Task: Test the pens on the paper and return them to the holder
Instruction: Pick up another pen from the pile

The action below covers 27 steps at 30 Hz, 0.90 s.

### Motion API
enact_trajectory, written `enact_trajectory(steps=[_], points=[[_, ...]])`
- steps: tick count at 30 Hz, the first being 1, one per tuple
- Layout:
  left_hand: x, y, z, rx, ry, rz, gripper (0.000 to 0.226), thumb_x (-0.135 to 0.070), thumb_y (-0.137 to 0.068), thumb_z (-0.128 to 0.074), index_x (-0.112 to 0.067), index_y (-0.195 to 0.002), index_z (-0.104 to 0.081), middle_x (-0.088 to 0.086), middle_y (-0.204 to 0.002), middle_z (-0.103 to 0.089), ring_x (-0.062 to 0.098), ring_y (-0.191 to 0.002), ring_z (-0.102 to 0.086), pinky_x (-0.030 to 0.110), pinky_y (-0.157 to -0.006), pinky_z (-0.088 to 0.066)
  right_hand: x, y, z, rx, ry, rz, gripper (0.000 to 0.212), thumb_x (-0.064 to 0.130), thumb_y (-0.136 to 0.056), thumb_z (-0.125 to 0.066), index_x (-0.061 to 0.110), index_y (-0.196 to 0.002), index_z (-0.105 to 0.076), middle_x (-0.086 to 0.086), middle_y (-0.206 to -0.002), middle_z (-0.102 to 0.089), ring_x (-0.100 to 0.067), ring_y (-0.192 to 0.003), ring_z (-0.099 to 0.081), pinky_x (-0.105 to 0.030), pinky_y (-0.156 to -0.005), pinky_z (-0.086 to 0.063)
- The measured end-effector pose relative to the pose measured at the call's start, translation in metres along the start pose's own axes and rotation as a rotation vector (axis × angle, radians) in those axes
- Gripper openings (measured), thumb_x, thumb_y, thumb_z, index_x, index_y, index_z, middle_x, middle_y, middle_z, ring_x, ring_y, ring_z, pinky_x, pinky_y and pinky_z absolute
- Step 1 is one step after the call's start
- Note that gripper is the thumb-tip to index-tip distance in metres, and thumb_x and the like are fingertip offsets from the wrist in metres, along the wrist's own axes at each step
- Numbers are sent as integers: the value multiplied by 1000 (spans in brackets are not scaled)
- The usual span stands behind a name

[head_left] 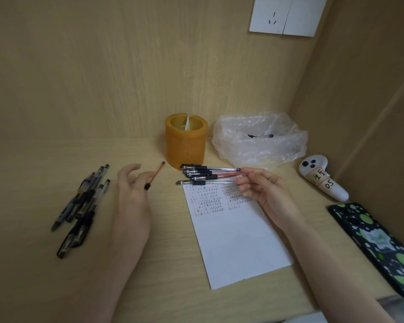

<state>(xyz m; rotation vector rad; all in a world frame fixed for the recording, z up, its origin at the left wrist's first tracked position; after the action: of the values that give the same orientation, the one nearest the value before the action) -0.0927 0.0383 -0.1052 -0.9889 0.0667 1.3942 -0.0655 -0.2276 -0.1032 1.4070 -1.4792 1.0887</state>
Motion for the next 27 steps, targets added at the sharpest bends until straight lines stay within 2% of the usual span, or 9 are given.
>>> enact_trajectory(steps=[2,4,7,10,13,16,20,22,27], points=[[-9,1,-1,-26,157,-48,41,17,-82,-51,-13,-109,-61,6,-131,-39,13,-105,-51,11,-92,-38,0,1,-1,26,9,-2,20,0,-95,-45,-4,-106,-61,-14,-78,-71,-16,-61,-64,-22,-56,-53],[-18,2,-2,-2,288,-100,43,14,-84,-53,-21,-107,-61,-4,-126,-39,4,-103,-52,9,-92,-39,0,3,-5,81,34,-9,21,7,-93,-51,-2,-109,-61,-13,-78,-71,-15,-61,-63,-22,-55,-52],[-28,6,-7,85,391,-223,39,12,-82,-57,-20,-105,-62,-15,-121,-40,-3,-107,-50,9,-92,-41,-1,6,-10,233,67,-22,49,27,-80,-68,1,-121,-58,-12,-82,-69,-17,-60,-61,-24,-56,-52],[-33,10,-10,182,450,-281,38,12,-82,-57,-18,-103,-63,-12,-123,-42,0,-107,-51,7,-88,-42,-3,9,-14,380,87,-40,69,35,-71,-79,5,-128,-55,-14,-85,-68,-18,-63,-61,-25,-59,-52],[-36,14,-13,259,499,-283,35,12,-84,-55,-16,-103,-63,-8,-122,-45,1,-107,-51,8,-85,-44,-4,8,-15,384,76,-22,48,33,-67,-83,11,-108,-70,-11,-78,-69,-16,-61,-61,-24,-59,-51],[-37,16,-15,331,482,-225,29,-4,-90,-55,-19,-114,-58,-14,-120,-47,0,-105,-53,9,-87,-42,-5,7,-14,345,-5,-10,37,34,-64,-85,11,-91,-74,-8,-70,-68,-15,-55,-59,-23,-57,-50],[-30,16,-20,485,347,-128,36,-27,-91,-54,-37,-125,-48,-21,-102,-58,-5,-92,-56,12,-81,-43,-5,6,-15,345,-28,17,36,31,-68,-82,8,-94,-72,-7,-68,-65,-16,-56,-57,-24,-57,-49],[-31,18,-21,513,352,-146,29,-23,-92,-52,-33,-119,-54,-20,-95,-59,-2,-85,-57,13,-77,-43,-4,7,-16,345,-24,14,38,30,-69,-82,6,-96,-70,-8,-69,-65,-17,-56,-57,-24,-58,-49],[-35,19,-21,472,289,-193,20,-29,-95,-43,-25,-110,-56,-24,-93,-50,-6,-93,-48,7,-76,-35,-4,9,-18,361,-10,16,31,29,-69,-82,9,-90,-72,-10,-69,-66,-17,-56,-59,-25,-56,-50]])
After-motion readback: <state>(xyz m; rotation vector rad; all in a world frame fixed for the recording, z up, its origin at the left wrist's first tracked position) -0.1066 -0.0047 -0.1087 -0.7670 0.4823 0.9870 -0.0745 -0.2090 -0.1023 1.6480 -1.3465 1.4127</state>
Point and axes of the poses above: each hand's wrist, its own y-axis away from the middle knuckle, its own z-axis out of the back of the hand, x = y × z, the point moved 1 cm from there along -y, towards the middle knuckle
